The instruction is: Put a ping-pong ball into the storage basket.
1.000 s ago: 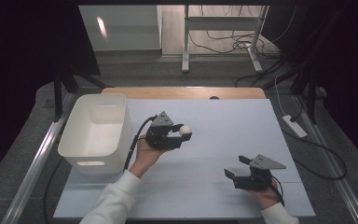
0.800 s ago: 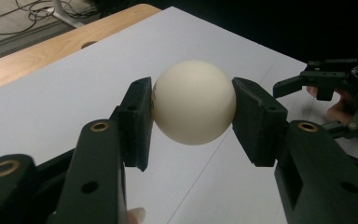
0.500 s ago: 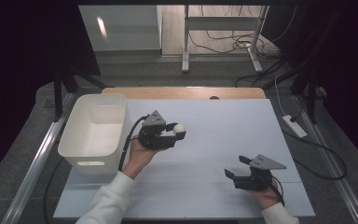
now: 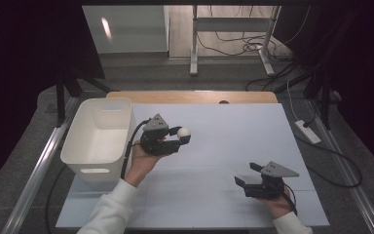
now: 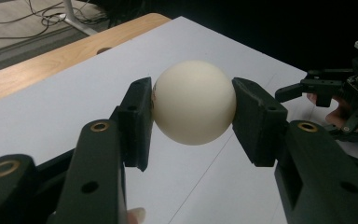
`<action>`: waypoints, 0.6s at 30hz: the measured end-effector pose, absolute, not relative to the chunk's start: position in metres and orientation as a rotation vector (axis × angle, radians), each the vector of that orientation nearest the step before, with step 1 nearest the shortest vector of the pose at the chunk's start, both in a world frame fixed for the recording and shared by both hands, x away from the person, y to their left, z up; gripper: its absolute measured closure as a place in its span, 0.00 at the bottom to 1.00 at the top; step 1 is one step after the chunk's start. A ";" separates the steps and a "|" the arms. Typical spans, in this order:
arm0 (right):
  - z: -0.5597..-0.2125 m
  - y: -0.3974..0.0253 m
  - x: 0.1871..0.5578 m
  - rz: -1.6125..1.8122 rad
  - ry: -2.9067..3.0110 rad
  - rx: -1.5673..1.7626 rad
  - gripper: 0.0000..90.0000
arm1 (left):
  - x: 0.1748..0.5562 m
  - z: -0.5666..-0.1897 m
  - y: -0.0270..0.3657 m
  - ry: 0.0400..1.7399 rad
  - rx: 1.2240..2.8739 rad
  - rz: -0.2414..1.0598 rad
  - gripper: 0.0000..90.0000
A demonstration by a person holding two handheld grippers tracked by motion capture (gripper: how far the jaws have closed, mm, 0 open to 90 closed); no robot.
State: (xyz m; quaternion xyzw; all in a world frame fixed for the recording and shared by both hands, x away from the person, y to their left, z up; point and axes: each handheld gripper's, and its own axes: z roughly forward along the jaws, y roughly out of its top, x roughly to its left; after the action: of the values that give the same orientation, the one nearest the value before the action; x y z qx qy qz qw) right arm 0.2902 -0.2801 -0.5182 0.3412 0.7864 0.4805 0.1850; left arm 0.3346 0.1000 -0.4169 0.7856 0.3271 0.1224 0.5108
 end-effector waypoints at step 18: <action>-0.518 -0.280 0.290 1.351 2.211 0.963 0.19 | 0.327 -0.404 0.119 0.805 1.847 0.329 0.57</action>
State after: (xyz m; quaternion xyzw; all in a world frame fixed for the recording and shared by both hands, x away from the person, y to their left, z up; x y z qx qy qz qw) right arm 0.2903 -0.2802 -0.5180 0.3420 0.7857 0.4802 0.1875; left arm 0.3275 0.1190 -0.4036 0.7712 0.3362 0.1373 0.5228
